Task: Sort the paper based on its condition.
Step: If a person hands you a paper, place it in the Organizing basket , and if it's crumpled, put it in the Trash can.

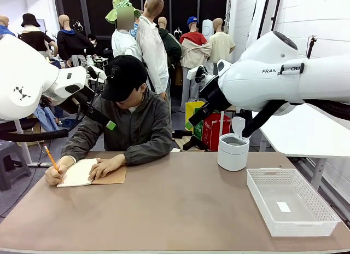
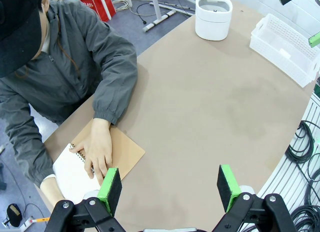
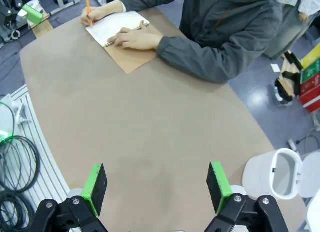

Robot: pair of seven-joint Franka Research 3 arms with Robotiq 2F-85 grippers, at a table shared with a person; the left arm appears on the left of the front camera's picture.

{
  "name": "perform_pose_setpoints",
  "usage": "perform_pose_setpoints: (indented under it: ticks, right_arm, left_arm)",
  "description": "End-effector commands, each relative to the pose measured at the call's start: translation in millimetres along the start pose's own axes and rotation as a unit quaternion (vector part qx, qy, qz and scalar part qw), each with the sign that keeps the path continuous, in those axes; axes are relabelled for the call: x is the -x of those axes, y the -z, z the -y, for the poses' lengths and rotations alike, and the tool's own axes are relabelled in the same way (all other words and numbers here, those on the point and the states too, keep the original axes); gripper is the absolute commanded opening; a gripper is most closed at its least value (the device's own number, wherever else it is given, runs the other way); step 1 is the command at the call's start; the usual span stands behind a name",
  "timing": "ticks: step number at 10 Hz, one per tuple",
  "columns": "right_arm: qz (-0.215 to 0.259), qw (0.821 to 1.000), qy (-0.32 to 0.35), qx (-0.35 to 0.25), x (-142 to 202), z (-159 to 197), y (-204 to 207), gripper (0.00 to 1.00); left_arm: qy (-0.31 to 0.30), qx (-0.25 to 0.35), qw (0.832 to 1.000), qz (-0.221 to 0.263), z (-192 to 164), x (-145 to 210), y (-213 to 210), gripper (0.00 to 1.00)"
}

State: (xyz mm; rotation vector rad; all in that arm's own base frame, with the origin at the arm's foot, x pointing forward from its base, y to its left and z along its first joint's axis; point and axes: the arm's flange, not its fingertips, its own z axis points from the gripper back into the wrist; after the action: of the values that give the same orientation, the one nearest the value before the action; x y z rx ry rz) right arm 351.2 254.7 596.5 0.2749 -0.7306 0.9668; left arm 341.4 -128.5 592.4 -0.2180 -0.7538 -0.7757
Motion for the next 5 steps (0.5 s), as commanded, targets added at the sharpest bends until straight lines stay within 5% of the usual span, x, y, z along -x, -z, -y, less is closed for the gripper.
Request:
perform_pose_setpoints:
  ticks: [1, 5]
  right_arm:
    - [-0.002, 1.000, 0.002, 0.006, -0.7, -0.8, -0.1, 1.00]
    - [-0.002, 1.000, 0.002, 0.006, -0.7, -0.8, -0.1, 1.00]
  left_arm:
    - [-0.001, 0.003, 1.000, -0.001, -1.7, -0.6, -0.9, 1.00]
    - [-0.001, 0.003, 1.000, -0.001, -1.7, -0.6, -0.9, 1.00]
